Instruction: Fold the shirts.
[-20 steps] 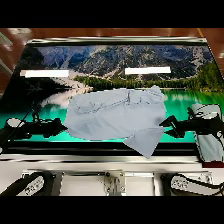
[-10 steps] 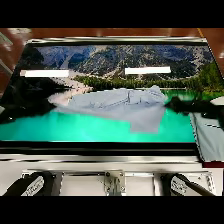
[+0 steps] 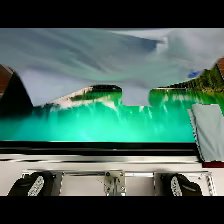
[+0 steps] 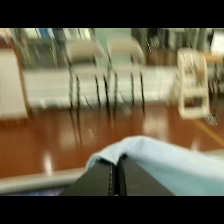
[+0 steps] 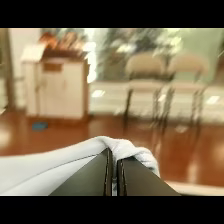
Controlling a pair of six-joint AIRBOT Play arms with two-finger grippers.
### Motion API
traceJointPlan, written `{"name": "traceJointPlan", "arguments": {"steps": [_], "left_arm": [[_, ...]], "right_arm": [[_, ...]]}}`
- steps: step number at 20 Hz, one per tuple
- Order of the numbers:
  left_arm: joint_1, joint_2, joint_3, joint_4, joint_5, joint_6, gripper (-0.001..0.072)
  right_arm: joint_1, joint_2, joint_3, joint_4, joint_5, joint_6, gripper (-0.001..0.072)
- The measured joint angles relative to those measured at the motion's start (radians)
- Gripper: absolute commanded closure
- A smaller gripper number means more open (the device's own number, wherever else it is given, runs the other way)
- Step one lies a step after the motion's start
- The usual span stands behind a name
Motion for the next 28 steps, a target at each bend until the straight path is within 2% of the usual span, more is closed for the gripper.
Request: {"name": "traceJointPlan", "arguments": {"steps": [5,9,13,16,20,25,28], "left_arm": [[0.0,0.087,0.105,0.148,-0.171,-0.079,0.0673],[0.0,0.107,0.086,0.261,-0.389,-0.093,0.0672],[0.0,0.097,-0.118,0.307,-0.487,-0.084,0.0672],[-0.001,0.025,-0.338,0.321,-0.476,-0.069,0.0672],[-0.001,-0.192,-0.54,0.272,-0.387,-0.062,0.0672],[-0.001,-0.524,-0.556,0.201,-0.232,-0.029,0.0672],[-0.001,-0.669,-0.524,0.179,-0.13,-0.004,0.0672]], "right_arm": [[0.0,0.117,0.079,-0.185,0.109,0.151,0.065],[0.0,0.107,0.092,-0.254,0.33,0.192,0.065],[0.0,-0.014,0.043,-0.299,0.67,0.214,0.065],[0.003,-0.132,-0.08,-0.306,0.76,0.233,0.065],[0.077,-0.347,-0.243,-0.335,0.607,0.241,0.065],[0.255,-0.67,-0.303,-0.39,0.225,0.245,0.0649],[0.32,-0.804,-0.311,-0.395,-0.021,0.246,0.0649]]}}
